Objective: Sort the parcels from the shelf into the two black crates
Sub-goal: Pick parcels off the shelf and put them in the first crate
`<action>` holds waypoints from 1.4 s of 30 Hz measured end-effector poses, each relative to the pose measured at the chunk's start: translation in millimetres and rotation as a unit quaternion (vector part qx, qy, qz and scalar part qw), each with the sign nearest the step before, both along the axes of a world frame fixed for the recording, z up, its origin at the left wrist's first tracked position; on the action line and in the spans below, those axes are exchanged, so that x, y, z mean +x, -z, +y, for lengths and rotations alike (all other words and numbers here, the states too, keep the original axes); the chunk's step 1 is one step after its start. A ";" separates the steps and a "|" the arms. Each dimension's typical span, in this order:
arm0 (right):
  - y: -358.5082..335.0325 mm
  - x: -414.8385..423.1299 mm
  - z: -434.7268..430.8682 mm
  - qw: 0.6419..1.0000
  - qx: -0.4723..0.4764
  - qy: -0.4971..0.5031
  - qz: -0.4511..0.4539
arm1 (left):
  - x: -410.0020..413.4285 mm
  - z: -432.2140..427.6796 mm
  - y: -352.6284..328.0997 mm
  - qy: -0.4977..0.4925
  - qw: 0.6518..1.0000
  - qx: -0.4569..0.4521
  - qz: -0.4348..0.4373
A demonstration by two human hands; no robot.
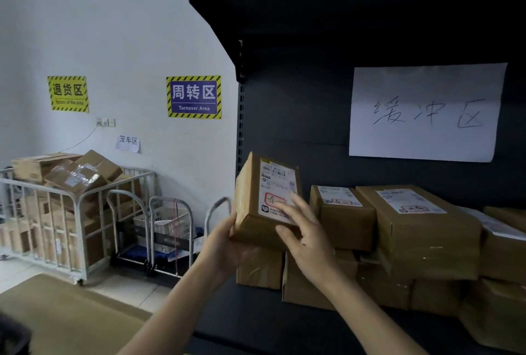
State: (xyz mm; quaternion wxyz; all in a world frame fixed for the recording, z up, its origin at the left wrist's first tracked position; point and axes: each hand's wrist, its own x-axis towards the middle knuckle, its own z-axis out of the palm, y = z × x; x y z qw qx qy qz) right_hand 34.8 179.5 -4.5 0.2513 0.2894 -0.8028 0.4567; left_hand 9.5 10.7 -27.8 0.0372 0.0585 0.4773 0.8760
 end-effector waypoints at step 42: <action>101.7 45.7 -20.6 0.961 0.090 -0.023 -0.262 | 64.3 -31.0 89.7 -0.200 0.847 -0.490 0.060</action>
